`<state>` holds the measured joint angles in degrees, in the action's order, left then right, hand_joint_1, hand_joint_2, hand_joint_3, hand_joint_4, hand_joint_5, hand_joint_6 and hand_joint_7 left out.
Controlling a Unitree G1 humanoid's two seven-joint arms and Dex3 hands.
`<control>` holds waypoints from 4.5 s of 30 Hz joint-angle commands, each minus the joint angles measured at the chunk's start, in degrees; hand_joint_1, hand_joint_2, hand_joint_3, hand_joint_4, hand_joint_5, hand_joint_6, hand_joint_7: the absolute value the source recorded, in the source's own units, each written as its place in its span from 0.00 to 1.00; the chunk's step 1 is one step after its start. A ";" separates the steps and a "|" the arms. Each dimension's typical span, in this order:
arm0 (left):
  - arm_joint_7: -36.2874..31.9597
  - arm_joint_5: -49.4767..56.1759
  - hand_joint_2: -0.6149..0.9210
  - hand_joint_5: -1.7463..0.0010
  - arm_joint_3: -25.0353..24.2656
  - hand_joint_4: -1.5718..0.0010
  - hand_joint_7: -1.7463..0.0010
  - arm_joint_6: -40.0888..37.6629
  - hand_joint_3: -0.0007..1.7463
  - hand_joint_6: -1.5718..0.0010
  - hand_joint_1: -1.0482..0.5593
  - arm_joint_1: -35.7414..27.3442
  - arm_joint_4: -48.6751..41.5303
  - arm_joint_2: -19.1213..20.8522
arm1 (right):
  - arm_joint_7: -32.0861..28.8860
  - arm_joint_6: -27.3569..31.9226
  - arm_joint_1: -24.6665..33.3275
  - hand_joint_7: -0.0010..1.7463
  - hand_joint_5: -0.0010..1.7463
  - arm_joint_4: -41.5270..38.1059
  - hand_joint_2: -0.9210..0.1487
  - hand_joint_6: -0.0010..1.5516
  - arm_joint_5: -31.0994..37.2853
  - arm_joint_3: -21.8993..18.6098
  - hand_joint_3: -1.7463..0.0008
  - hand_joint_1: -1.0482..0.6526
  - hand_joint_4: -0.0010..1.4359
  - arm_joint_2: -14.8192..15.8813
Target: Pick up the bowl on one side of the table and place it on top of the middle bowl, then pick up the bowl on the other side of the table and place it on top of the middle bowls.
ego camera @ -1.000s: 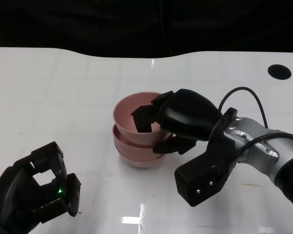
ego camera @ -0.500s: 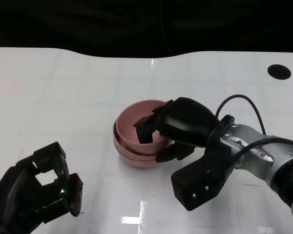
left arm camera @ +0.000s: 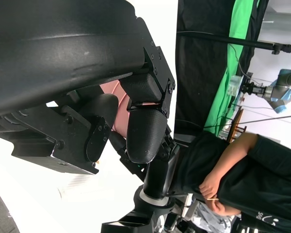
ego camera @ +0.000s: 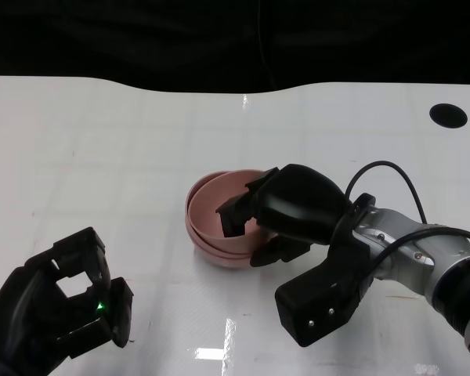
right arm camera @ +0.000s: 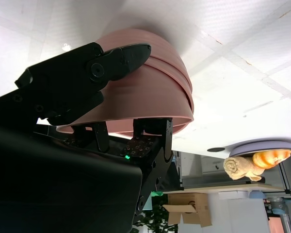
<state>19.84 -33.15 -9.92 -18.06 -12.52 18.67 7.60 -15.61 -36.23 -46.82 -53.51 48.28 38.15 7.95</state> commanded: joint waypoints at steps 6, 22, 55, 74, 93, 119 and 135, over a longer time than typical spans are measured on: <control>0.33 0.13 1.00 0.00 -0.28 0.29 0.00 0.50 0.81 0.45 0.86 -0.24 -0.36 0.26 | -1.37 0.10 -1.79 0.57 1.00 -0.30 0.00 0.54 0.95 0.53 0.92 0.47 0.59 0.23; 1.19 -0.08 1.00 0.00 -0.39 0.28 0.00 1.17 0.82 0.44 0.87 0.22 -1.55 0.36 | 6.31 5.89 0.40 0.00 0.00 4.49 0.00 0.00 3.88 2.32 0.60 0.00 0.00 3.10; 0.59 0.08 1.00 0.00 -1.41 0.30 0.00 -0.34 0.81 0.46 0.86 0.33 -1.17 0.89 | 11.65 -5.43 18.11 0.02 0.02 12.17 0.00 0.07 -28.68 -19.62 0.79 0.08 0.06 9.76; 0.12 -0.25 1.00 0.00 -1.98 0.30 0.00 -1.27 0.82 0.47 0.86 1.02 -1.83 1.26 | 43.17 33.84 36.04 0.84 1.00 34.13 0.30 0.49 -77.62 -39.76 0.43 0.52 0.59 -2.26; -0.34 0.27 1.00 0.00 -2.21 0.31 0.00 -1.85 0.81 0.49 0.86 0.60 -0.95 1.14 | 50.79 45.21 42.65 0.78 1.00 39.18 0.22 0.55 -83.69 -45.50 0.52 0.57 0.59 -5.38; 0.93 0.20 1.00 0.00 -2.51 0.34 0.00 2.65 0.82 0.49 0.82 1.21 -3.73 -0.57 | 52.92 42.93 43.94 0.99 1.00 36.91 0.26 0.43 -82.93 -52.04 0.32 0.60 0.62 -5.63; 1.46 -0.23 1.00 0.00 -3.57 0.34 0.00 3.02 0.82 0.48 0.82 1.42 -4.17 -0.47 | 53.35 40.29 44.09 0.98 1.00 36.00 0.30 0.44 -81.89 -51.66 0.32 0.59 0.63 -7.38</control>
<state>20.85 -33.30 -12.96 -15.83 -11.40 14.47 6.44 38.44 4.79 -2.64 -17.92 -33.92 -13.36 0.53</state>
